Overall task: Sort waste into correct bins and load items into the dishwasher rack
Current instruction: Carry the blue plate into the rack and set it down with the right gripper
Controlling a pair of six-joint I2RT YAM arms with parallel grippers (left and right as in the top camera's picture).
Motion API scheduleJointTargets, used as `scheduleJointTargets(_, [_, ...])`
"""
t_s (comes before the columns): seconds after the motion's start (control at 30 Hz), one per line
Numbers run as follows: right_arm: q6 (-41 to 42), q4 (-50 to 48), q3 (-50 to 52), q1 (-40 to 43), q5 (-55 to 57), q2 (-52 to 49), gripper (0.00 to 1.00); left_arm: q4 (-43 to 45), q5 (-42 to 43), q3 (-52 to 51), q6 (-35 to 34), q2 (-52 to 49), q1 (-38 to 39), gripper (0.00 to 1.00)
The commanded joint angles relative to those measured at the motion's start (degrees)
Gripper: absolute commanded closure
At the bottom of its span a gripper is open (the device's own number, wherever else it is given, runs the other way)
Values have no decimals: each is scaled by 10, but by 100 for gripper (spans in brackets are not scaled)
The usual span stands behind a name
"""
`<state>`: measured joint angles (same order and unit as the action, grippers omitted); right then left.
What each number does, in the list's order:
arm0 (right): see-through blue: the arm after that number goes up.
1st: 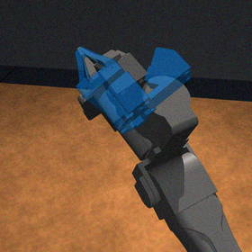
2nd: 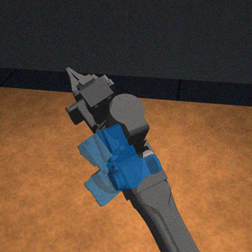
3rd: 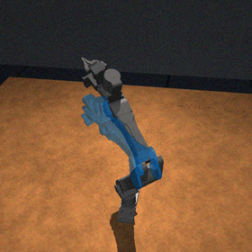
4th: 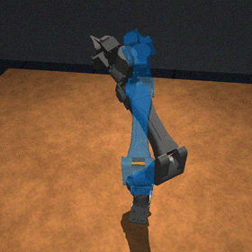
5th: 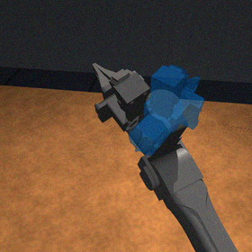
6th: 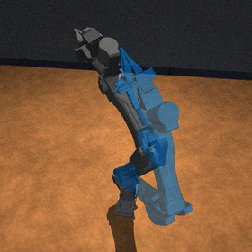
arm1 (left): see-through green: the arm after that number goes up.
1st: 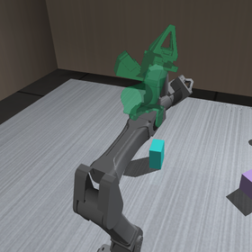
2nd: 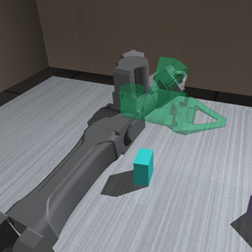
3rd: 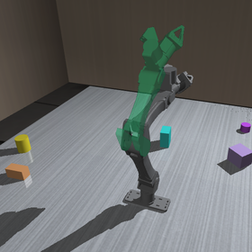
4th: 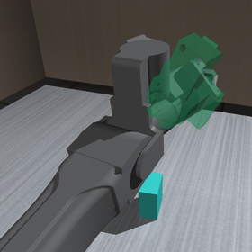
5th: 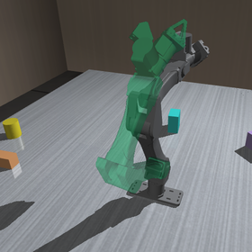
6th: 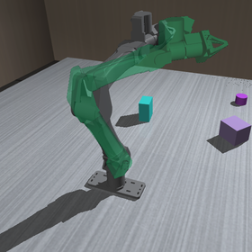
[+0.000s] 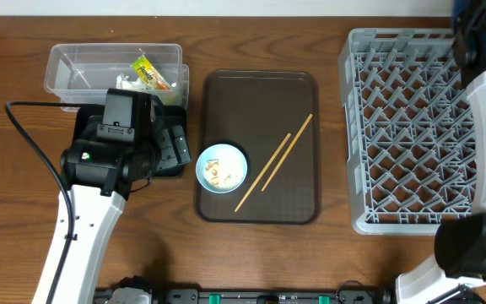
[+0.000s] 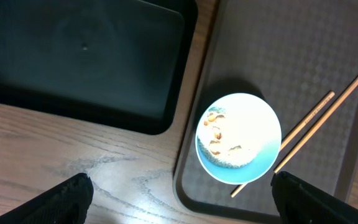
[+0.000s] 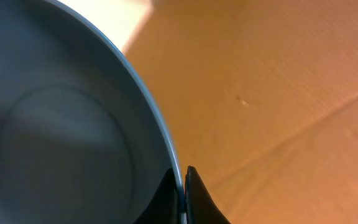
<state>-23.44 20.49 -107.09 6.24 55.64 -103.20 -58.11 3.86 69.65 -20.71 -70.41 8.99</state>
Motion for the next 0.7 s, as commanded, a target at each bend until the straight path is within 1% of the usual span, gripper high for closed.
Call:
scheduleJointTargets(0.0, [-28,-19,7,20,60,-29,99,-1,-9,-9,5,-3,-4,5])
scheduleJointTargets(0.1, [-54,-65,12,38,116,-59,99,-2,-9,-9,5,-3,-4,5])
scheduleJointTargets(0.17, [-71,-81,12,48,126,-79,99,-4,-9,-9,5,-3,-4,5])
scheduleJointTargets(0.5, [-71,-80,12,61,136,-153,96,-6,-9,-9,5,-3,-4,5])
scheduleJointTargets(0.67, [-70,-73,13,57,131,-175,97,-5,-9,-9,5,-3,-4,5])
